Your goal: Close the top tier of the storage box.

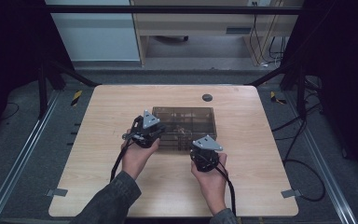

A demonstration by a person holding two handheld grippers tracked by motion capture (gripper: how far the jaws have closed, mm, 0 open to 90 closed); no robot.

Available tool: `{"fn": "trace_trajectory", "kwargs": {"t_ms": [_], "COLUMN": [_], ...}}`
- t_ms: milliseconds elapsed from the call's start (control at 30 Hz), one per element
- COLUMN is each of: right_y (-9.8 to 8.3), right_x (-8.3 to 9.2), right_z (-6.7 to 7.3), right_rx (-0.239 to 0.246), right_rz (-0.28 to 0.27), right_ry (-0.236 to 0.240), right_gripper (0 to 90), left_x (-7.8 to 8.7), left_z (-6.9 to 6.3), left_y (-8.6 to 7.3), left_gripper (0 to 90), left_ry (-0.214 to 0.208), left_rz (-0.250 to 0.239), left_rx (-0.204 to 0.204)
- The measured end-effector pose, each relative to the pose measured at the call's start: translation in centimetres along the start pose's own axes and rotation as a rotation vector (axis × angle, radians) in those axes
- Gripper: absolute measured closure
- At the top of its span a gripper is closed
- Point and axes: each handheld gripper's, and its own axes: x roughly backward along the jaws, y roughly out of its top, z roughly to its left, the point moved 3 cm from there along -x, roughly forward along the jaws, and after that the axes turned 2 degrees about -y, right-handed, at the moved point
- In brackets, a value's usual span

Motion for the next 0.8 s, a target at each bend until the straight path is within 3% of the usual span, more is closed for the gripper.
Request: {"fn": "trace_trajectory", "kwargs": {"t_ms": [67, 133, 200, 267, 433, 667, 800], "right_y": [0.1, 0.2, 0.2, 0.3, 0.6, 0.5, 0.3], "right_x": [0.3, 0.6, 0.9, 1.2, 2.1, 3.2, 3.9], "right_z": [0.0, 0.0, 0.1, 0.2, 0.4, -0.3, -0.8], "right_rx": [0.009, 0.017, 0.021, 0.028, 0.03, 0.055, 0.067], "right_rz": [-0.006, -0.01, -0.011, -0.011, -0.025, -0.029, -0.033], "right_ry": [0.012, 0.029, 0.039, 0.062, 0.106, 0.123, 0.113], "right_gripper": [80.3, 74.9, 69.2, 60.4, 38.1, 18.0, 11.7], "left_x": [0.7, 1.4, 2.1, 2.8, 4.6, 6.7, 7.5], "left_z": [0.1, 0.2, 0.4, 0.6, 1.2, 1.8, 2.3], "left_y": [0.0, -0.1, -0.3, -0.5, -1.4, -3.0, -4.3], "left_gripper": [74.8, 62.2, 53.0, 44.6, 25.4, 13.1, 8.4], "left_ry": [0.006, 0.021, 0.006, 0.022, 0.01, -0.004, -0.008], "left_rz": [-0.019, -0.028, -0.042, -0.054, -0.091, -0.11, -0.117], "left_rx": [-0.002, -0.009, -0.008, -0.027, -0.067, -0.106, -0.139]}}
